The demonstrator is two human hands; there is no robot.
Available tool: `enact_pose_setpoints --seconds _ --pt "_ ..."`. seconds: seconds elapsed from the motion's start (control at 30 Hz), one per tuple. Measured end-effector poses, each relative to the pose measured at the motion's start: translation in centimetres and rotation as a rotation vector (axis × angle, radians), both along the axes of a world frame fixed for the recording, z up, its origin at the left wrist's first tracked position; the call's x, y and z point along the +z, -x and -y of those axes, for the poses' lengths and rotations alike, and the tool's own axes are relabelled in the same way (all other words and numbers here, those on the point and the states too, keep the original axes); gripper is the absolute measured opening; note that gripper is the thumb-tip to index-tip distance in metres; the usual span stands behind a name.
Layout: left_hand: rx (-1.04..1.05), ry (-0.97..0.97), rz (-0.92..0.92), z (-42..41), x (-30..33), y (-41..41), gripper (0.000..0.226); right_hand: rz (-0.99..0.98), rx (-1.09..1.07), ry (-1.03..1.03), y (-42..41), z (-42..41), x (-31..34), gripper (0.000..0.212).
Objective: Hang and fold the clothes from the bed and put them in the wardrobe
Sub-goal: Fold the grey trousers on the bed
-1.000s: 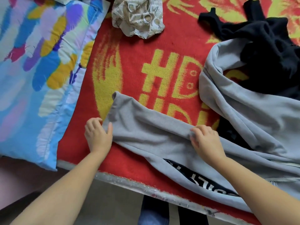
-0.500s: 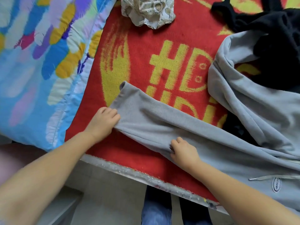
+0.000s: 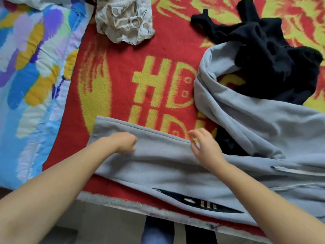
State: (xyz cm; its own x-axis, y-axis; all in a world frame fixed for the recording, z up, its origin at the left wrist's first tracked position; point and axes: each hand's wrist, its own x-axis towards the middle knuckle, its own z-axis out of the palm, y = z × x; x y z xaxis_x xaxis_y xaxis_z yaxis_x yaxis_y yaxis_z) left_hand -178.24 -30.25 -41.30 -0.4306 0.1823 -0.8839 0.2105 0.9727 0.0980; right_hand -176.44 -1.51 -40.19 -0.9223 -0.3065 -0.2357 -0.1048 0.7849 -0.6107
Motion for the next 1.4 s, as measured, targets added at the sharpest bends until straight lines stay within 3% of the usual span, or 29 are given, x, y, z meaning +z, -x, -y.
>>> enact_pose_setpoints --seconds 0.07,0.1,0.17,0.23,0.33,0.43,0.5,0.67,0.73,0.77,0.83,0.87,1.0,1.07,1.17,1.3,1.4 --pt "0.183 -0.262 -0.177 -5.3 0.7 3.1 0.018 -0.155 -0.169 -0.149 3.0 -4.0 0.3 0.04" --pt "0.3 -0.395 -0.213 -8.0 1.2 4.5 0.019 -0.136 -0.208 -0.253 4.2 -5.7 0.3 0.051" --pt "0.617 -0.635 -0.196 -13.4 2.1 6.6 0.018 0.002 -0.195 -0.451 6.0 -8.1 -0.4 0.07" --pt "0.941 -0.76 -0.125 -17.9 2.1 8.5 0.017 0.143 -0.074 -0.569 6.7 -8.8 -1.0 0.071" --pt "1.178 -0.733 -0.066 -22.1 0.8 10.3 0.02 0.054 0.042 -0.374 5.9 -8.7 -1.4 0.052" --pt "1.154 -0.553 -0.106 -23.3 -1.1 10.7 0.047 -0.036 0.121 -0.173 3.4 -9.0 -0.4 0.031" --pt "1.194 -0.427 -0.18 -22.9 -2.5 10.6 0.053 -0.071 0.205 -0.127 1.7 -9.6 0.5 0.026" --pt "1.525 -0.386 -0.275 -21.4 -3.5 12.4 0.03 0.006 0.305 -0.067 0.1 -10.7 2.0 0.02" --pt "1.776 -0.587 -0.183 -21.4 -1.9 13.7 0.029 0.022 0.336 -0.061 0.4 -10.6 2.0 0.022" --pt "1.887 -0.783 -0.057 -21.2 -0.7 14.4 0.03 0.05 0.336 -0.071 0.7 -10.5 1.9 0.031" --pt "1.969 -1.2 0.247 -19.9 2.4 15.0 0.033 0.09 0.307 -0.128 1.9 -10.0 1.6 0.05" --pt "1.963 -1.352 0.313 -18.6 3.6 14.9 0.034 0.085 0.295 -0.153 2.5 -9.7 1.3 0.054" --pt "2.05 -1.645 0.124 -11.1 5.5 12.9 0.027 0.042 0.343 -0.212 4.1 -9.3 0.2 0.054" --pt "2.186 -1.66 0.034 -8.1 5.0 11.2 0.03 0.117 0.446 -0.249 4.0 -9.5 -0.4 0.057" --pt "2.336 -1.511 -0.061 -5.6 3.1 9.1 0.03 0.221 0.565 -0.34 3.5 -9.6 -1.5 0.059" --pt "2.342 -1.271 -0.088 -2.9 1.8 8.1 0.019 0.281 0.607 -0.468 2.6 -9.2 -2.2 0.048" --pt "2.363 -1.362 -0.178 -0.1 1.8 7.9 0.023 0.236 0.628 -0.566 1.4 -8.4 -2.6 0.043"
